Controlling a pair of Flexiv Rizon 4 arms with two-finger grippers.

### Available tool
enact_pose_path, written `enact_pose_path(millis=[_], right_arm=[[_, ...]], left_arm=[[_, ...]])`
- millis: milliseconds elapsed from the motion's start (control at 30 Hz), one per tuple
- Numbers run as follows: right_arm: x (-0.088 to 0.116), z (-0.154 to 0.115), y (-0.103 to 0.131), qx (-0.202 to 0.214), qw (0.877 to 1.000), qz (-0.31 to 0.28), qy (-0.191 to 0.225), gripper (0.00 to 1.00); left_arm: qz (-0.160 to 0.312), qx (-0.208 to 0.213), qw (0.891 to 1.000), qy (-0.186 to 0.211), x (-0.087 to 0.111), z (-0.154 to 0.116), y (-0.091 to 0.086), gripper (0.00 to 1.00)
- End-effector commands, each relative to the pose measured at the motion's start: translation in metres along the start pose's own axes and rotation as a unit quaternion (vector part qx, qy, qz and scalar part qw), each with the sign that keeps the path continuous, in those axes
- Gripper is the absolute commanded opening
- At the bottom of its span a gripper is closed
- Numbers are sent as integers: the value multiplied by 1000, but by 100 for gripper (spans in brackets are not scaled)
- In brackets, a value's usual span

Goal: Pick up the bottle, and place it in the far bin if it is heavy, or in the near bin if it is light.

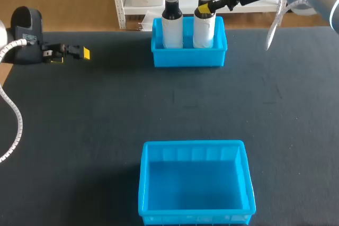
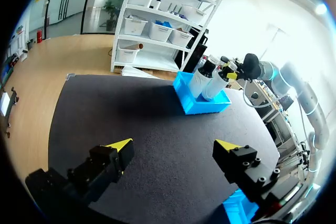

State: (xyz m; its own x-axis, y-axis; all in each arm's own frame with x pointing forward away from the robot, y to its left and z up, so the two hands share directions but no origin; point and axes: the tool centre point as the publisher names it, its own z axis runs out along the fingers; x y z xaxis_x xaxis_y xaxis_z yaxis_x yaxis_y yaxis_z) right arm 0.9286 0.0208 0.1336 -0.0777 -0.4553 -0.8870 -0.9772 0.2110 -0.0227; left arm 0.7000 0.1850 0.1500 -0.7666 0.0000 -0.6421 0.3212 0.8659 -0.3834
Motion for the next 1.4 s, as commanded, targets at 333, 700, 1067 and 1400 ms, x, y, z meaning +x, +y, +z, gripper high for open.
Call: enact_pose_path(millis=[333, 700, 1067, 1400], right_arm=[[2, 10, -13, -135, 991, 7, -4, 0], [3, 12, -16, -140, 990, 12, -3, 39], [1, 6, -17, -139, 990, 15, 0, 100], [6, -30, -10, -108, 994, 23, 16, 100]], left_arm=[[0, 0, 1000, 0, 0, 0, 0, 100], [0, 0, 1000, 0, 0, 0, 0, 100], [0, 0, 1000, 0, 0, 0, 0, 100], [0, 0, 1000, 0, 0, 0, 0, 100]])
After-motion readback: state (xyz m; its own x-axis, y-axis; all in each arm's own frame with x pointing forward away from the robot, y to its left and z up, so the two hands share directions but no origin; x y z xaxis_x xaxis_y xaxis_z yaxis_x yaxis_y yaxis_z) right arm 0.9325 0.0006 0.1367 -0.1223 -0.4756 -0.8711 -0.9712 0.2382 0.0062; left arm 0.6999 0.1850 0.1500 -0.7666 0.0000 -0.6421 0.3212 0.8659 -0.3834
